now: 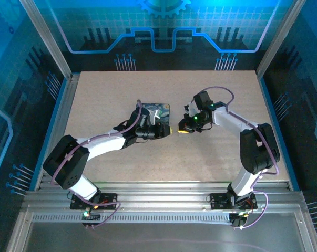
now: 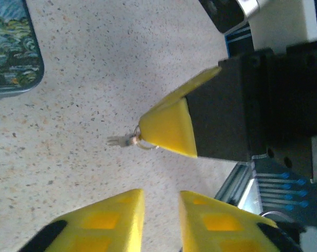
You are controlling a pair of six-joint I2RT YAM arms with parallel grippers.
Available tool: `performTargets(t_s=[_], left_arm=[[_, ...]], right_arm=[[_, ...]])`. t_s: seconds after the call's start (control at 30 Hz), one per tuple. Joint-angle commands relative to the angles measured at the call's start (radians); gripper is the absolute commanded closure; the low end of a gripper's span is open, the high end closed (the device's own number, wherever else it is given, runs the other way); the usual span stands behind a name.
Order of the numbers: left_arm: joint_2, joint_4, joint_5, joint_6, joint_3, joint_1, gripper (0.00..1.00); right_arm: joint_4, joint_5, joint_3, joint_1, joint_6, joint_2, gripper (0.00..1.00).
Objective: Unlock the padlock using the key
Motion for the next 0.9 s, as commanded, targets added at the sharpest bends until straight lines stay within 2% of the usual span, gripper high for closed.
performTargets(t_s=[0.0,0.03,0.17,0.27,0.4,0.57,0.73,0.87], left_arm=[[0.008,0.076,0.000,-0.212,0.005,0.033,0.61],[0.005,0.095,-0.005,-0.276,-0.009,0.042,0.56],[-0.006,0.109,-0.012,-0.502,-0.021,0.056,0.51],[-0.019,0.074,-0.015,-0.606,0.000,0.054,0.49],[-0.034,-0.001,-0.023,-0.706,0.031,0.050,0.46],[-0.046,0.049,-0.054,-0.861,0.025,0.050,0.43],[-0.048,0.053,-0.087,-0.965,0.041,0.050,0.41],[-0.027,0.092,-0.069,-1.012,0.058,0.048,0.43]], right_arm=[[0.023,-0.108,0.033,-0.019,0.059,-0.050,1.00],[0.022,-0.111,0.040,-0.018,0.062,-0.060,1.00],[0.015,-0.121,0.065,-0.021,0.061,-0.101,1.00],[0.065,-0.163,0.060,-0.019,0.084,-0.127,1.00],[0.112,-0.202,0.075,0.000,0.104,-0.146,1.00],[0.131,-0.210,0.101,0.037,0.105,-0.147,1.00],[0.155,-0.215,0.099,0.057,0.132,-0.119,1.00],[0.188,-0.203,0.077,0.072,0.150,-0.113,1.00]])
